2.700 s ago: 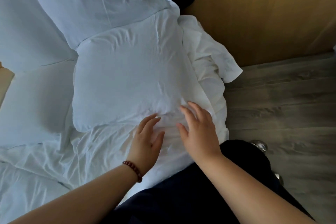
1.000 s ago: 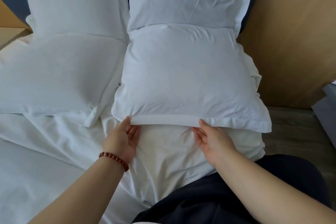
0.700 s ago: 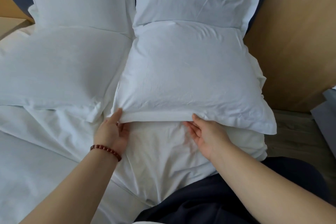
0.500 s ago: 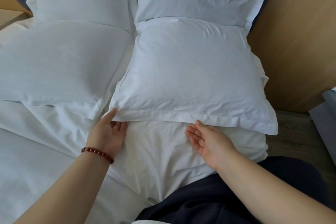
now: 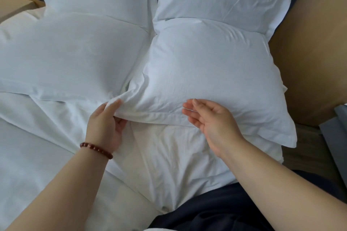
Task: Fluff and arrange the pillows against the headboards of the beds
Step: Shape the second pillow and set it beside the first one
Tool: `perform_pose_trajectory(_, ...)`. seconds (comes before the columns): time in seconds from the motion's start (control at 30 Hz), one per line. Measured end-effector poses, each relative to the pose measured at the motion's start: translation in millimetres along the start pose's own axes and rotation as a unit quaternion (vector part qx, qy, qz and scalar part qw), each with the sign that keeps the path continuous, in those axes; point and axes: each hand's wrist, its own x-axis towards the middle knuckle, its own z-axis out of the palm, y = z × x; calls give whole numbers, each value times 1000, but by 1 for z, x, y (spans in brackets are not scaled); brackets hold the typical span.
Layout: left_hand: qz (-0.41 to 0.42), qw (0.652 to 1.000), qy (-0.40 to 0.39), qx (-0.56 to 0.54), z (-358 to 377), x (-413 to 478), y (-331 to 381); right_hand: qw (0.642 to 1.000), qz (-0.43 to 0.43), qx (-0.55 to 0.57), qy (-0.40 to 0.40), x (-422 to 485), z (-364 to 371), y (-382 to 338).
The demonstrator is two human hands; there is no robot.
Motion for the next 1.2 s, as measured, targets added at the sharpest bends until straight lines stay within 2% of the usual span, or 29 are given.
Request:
perform_pose_trajectory(0.1,-78,996,-33,20,1,19,20,997,-51,-52,-5,7,7,-4)
perform_pose_trajectory(0.2,-154,974,-130,104,5,31,49,970,-160,-180,-15,23,11,-19)
perform_pose_trajectory(0.27,-154,964,-161,143,15,39,63,941,-218,-259,-24,38,16,-34)
perform_pose_trajectory(0.37,-136,956,-145,218,39,54,72,889,-279,-360,-43,68,27,-55)
perform_pose_trajectory(0.5,-100,956,-88,260,79,84,72,803,-330,-492,-62,113,36,-77)
perform_pose_trajectory(0.63,-107,966,-65,227,113,116,61,672,-339,-656,-59,153,32,-93)
perform_pose_trajectory(0.67,-104,968,-55,222,118,123,58,654,-330,-679,-52,158,28,-94)
perform_pose_trajectory(0.83,-25,986,24,161,112,144,41,641,-302,-703,-57,164,10,-84)
perform_pose_trajectory(0.93,-19,990,-16,137,114,157,36,634,-297,-712,-59,167,11,-83)
perform_pose_trajectory(1.03,-98,985,-82,115,135,188,45,623,-292,-723,-65,177,15,-87)
perform_pose_trajectory(1.13,-103,982,-86,133,159,221,57,618,-287,-731,-47,195,17,-99)
perform_pose_trajectory(1.2,-124,976,-114,136,172,237,60,628,-275,-728,-27,206,14,-105)
